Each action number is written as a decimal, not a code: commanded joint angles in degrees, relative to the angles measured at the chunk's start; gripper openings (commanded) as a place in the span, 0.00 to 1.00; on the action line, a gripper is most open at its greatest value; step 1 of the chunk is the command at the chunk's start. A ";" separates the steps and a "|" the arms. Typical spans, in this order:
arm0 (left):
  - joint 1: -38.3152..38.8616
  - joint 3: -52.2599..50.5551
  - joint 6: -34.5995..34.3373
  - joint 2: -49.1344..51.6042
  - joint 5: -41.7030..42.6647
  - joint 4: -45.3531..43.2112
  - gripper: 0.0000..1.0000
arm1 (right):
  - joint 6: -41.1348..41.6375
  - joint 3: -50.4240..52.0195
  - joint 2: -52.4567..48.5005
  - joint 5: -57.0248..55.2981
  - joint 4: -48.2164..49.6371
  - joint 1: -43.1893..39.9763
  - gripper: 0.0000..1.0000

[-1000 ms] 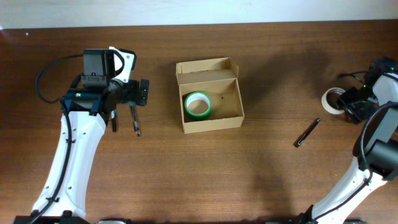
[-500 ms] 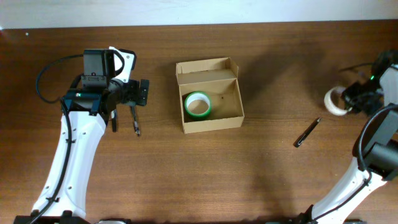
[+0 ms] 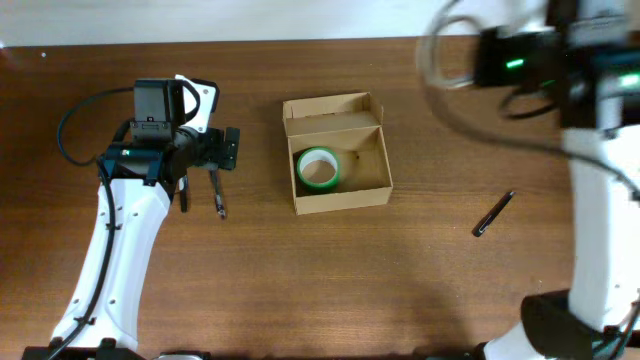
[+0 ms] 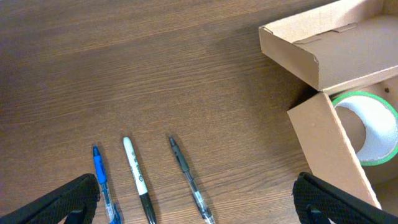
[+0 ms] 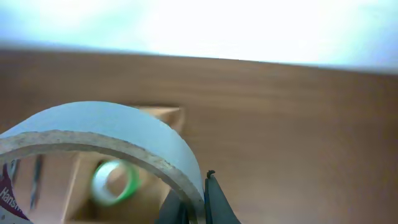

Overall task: Pack container
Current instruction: 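Grasp the white masking tape rim and carry it over the box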

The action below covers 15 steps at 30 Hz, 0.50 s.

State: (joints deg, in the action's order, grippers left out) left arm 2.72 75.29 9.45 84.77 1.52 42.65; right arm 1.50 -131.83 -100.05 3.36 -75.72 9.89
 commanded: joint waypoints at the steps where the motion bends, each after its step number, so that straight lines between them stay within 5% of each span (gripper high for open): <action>1: -0.26 1.03 0.76 0.31 0.61 -0.09 1.00 | -6.23 2.01 -6.14 -6.03 -0.55 8.35 0.04; 15: -0.26 1.03 0.74 0.31 0.61 -0.09 1.00 | -3.54 2.40 -28.02 -6.73 -1.38 19.45 0.04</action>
State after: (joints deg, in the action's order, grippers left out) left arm 2.72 75.29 9.45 84.77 1.52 42.65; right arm -3.01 -129.29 -126.34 -3.20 -76.58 28.40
